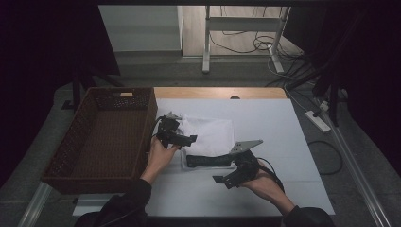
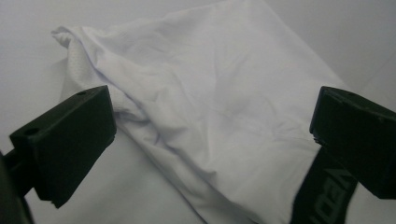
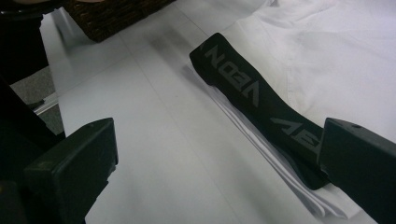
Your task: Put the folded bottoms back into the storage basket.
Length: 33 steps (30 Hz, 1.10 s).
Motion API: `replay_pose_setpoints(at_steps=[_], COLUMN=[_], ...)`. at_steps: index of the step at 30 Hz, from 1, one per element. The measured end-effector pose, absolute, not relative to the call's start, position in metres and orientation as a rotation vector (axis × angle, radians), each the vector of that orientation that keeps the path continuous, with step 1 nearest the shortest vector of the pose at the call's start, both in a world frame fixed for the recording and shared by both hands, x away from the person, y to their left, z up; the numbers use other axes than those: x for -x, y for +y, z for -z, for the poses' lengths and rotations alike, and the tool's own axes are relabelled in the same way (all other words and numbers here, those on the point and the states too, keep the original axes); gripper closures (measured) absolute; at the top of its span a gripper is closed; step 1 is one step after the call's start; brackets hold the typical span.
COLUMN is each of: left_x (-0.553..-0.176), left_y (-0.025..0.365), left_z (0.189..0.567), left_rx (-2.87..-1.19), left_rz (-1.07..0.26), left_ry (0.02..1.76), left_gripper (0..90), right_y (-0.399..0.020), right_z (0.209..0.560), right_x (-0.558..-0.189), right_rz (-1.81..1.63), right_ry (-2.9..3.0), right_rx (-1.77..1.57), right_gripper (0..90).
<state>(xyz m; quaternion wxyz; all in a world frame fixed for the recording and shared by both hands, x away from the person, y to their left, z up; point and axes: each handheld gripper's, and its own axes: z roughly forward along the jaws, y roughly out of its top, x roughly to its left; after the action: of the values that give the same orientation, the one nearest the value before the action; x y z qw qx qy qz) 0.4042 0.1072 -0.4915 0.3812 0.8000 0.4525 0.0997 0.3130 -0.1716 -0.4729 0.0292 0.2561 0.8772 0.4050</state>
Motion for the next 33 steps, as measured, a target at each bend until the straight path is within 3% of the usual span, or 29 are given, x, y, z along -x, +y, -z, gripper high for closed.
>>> replay_pose_setpoints(at_steps=[33], left_x=[-0.482], left_y=[0.122], left_z=[0.523], left_rx=[-2.029], left_rz=[-0.252], left_ry=[1.374], left_gripper=[0.6], right_y=[-0.169], right_z=[0.474], right_x=[-0.314], right_rz=[-1.232], right_ry=[2.738], right_rx=[-0.750], right_gripper=[0.0])
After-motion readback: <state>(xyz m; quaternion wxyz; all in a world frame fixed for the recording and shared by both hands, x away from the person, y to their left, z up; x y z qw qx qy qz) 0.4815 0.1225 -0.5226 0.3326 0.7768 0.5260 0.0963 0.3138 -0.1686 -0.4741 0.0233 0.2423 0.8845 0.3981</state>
